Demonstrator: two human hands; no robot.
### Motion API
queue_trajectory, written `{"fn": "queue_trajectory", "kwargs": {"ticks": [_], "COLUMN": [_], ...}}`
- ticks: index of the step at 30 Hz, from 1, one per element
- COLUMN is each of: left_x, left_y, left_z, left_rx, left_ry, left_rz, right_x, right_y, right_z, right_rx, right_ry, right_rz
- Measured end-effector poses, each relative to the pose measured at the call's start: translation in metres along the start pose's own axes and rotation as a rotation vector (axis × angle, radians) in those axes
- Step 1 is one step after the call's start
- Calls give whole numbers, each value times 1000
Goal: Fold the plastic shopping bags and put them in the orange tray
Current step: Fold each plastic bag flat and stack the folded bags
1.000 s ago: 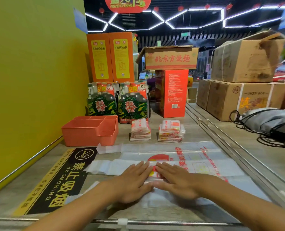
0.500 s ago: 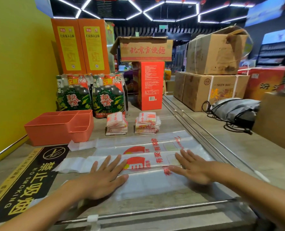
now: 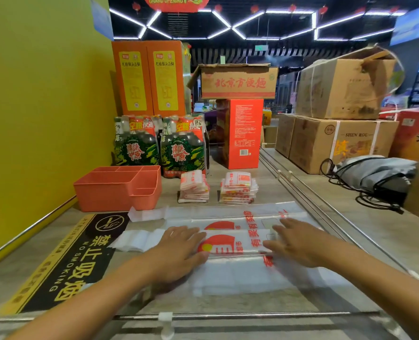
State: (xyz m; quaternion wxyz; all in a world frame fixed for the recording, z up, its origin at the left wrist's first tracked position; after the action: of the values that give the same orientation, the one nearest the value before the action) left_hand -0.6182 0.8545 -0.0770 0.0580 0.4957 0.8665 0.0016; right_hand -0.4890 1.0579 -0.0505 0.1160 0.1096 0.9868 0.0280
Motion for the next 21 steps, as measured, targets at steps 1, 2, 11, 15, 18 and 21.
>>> {"fn": "queue_trajectory", "kwargs": {"ticks": [1,2,11,15,18,21], "left_x": [2,5,9,1,-3,-3], "left_y": [4,10,16,-26,-44,-50], "left_z": [-2,-2,11,2,-14,-25], "left_rx": [1,-11,-76,-51,-49,-24], "left_ry": [26,35,-102,-76,-19,27], "left_rz": [36,79,142,50,33,50], "right_x": [3,6,44,46,53,58], "right_y": [-18,-35,-97,-93,-100,-115], "right_z": [-9,-11,-9,-11,-17,-29], "right_rx": [15,55,205,188,128,79], "right_ry": [44,53,193,204,175,222], "right_rz": [-70,-124,-285,-246,-230,-261]}}
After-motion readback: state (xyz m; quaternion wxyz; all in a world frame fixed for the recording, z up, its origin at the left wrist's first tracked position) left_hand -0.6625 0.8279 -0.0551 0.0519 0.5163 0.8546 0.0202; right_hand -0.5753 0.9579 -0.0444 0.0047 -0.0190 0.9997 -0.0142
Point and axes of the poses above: each hand's wrist, its own x-axis towards the middle knuckle, its own z-axis out of the palm, y = z × x, the point moved 9 cm from there along x, towards the middle knuckle, and after that the axes turned 1 degree about -y, right-handed, at the moved point
